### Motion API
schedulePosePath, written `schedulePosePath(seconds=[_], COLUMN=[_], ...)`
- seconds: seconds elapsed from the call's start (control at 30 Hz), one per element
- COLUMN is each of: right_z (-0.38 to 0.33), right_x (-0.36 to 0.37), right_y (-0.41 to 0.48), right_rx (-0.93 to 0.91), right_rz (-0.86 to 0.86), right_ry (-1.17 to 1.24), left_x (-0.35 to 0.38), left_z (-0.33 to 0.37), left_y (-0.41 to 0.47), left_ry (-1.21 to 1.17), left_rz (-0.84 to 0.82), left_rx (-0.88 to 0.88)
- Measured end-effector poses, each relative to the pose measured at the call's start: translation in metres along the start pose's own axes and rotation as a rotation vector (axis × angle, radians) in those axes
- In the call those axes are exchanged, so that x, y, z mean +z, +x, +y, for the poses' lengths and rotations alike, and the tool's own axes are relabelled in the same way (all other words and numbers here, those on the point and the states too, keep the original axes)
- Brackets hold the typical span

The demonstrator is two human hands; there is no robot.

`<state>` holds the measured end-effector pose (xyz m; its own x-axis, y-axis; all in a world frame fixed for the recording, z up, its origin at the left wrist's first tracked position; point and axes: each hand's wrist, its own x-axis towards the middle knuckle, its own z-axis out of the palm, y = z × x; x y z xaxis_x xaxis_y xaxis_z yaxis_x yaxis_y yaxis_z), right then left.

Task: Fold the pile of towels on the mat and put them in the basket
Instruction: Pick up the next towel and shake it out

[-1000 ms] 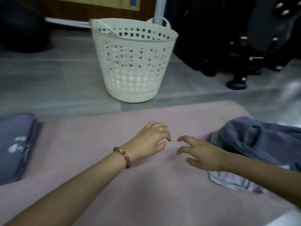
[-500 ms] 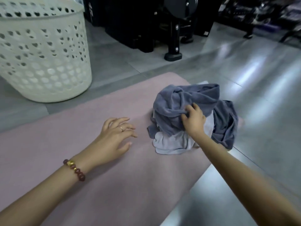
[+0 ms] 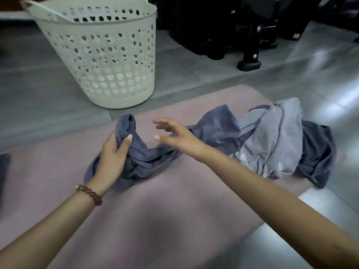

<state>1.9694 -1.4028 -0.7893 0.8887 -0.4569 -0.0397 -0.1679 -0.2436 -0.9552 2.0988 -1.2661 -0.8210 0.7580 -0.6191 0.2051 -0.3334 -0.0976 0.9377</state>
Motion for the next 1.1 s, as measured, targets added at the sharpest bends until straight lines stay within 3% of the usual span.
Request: schedulePosePath(seconds=[0.13,0.27,0.4,0.5,0.63,0.8,0.97,1.03,1.1], right_z=[0.084,0.141,0.154,0.148,0.135,0.140,0.072,0.034,0.003], right_x=[-0.004,-0.006,-0.009,-0.009,-0.020,-0.063,-0.048,-0.046,-0.047], right_y=[-0.020,-0.032,-0.030,-0.021,-0.014,-0.007,-0.011,0.004,0.027], right_rx=[0.271,0.384,0.367,0.408,0.577,0.623,0.406,0.192,-0.064], right_rz=[-0.284,-0.100,-0.015,0.074,0.356,0.271,0.136,0.112,0.201], right_ry=[-0.848,-1.126,-1.058,-1.041,-0.909,-0.823,-0.081,-0.026,-0.158], left_x=[-0.048,-0.073,-0.083,-0.090,-0.087,-0.080,-0.068,-0.066,-0.065], left_z=[-0.009,-0.024,-0.026,-0.030,-0.033,-0.031,-0.015,-0.005,0.004], left_y=[-0.005,-0.010,-0.010,-0.007,-0.012,-0.016,-0.013,-0.011,-0.014], left_ry=[-0.285,-0.327,-0.377,-0.313,-0.211,-0.135,-0.110,-0.109,-0.062], left_rz=[0.211,0.423,0.515,0.423,0.269,0.114,0.093,0.150,0.162], left_rx=[-0.242,-0.381,-0.444,-0.423,-0.504,-0.402,-0.211,-0.147,-0.083])
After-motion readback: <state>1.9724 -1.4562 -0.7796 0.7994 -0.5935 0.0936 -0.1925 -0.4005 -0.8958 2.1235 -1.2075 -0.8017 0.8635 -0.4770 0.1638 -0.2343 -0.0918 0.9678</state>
